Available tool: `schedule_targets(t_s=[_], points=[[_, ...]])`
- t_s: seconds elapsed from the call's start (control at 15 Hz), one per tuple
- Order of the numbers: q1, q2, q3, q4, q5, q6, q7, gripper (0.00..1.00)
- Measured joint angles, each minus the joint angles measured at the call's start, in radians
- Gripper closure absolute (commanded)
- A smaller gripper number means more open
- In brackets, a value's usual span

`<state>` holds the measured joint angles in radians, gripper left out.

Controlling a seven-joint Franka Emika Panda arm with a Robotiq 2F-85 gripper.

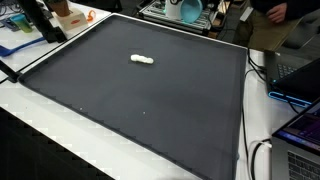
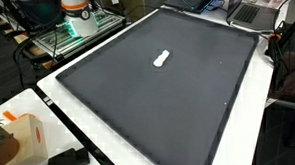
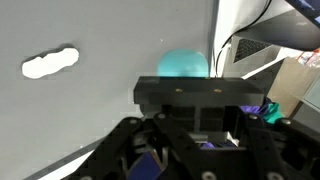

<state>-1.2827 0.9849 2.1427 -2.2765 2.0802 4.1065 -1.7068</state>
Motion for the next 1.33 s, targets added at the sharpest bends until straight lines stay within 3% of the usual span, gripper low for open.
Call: schedule_targets(t_s=[0.07, 0.2, 0.47, 0.53, 0.73, 0.87, 0.93, 1.13, 1.33], points=[[0.001, 0.001, 0.0, 0.0, -0.001, 0.0, 0.0, 0.73], [-0.049, 0.001, 0.011, -0.048, -0.11, -0.01, 0.036, 0.73], [-0.321, 0.049, 0.065, -0.286, -0.355, -0.061, 0.049, 0.73], [-0.389, 0.066, 0.087, -0.349, -0.407, -0.067, 0.049, 0.48], [-0.531, 0.115, 0.164, -0.501, -0.506, -0.075, 0.068, 0.48], [-0.543, 0.126, 0.178, -0.516, -0.514, -0.079, 0.07, 0.48], [-0.541, 0.126, 0.178, -0.514, -0.516, -0.079, 0.07, 0.73], [-0.543, 0.11, 0.198, -0.5, -0.581, -0.037, 0.131, 0.73], [-0.515, 0.054, 0.305, -0.487, -0.658, 0.051, 0.251, 0.73]])
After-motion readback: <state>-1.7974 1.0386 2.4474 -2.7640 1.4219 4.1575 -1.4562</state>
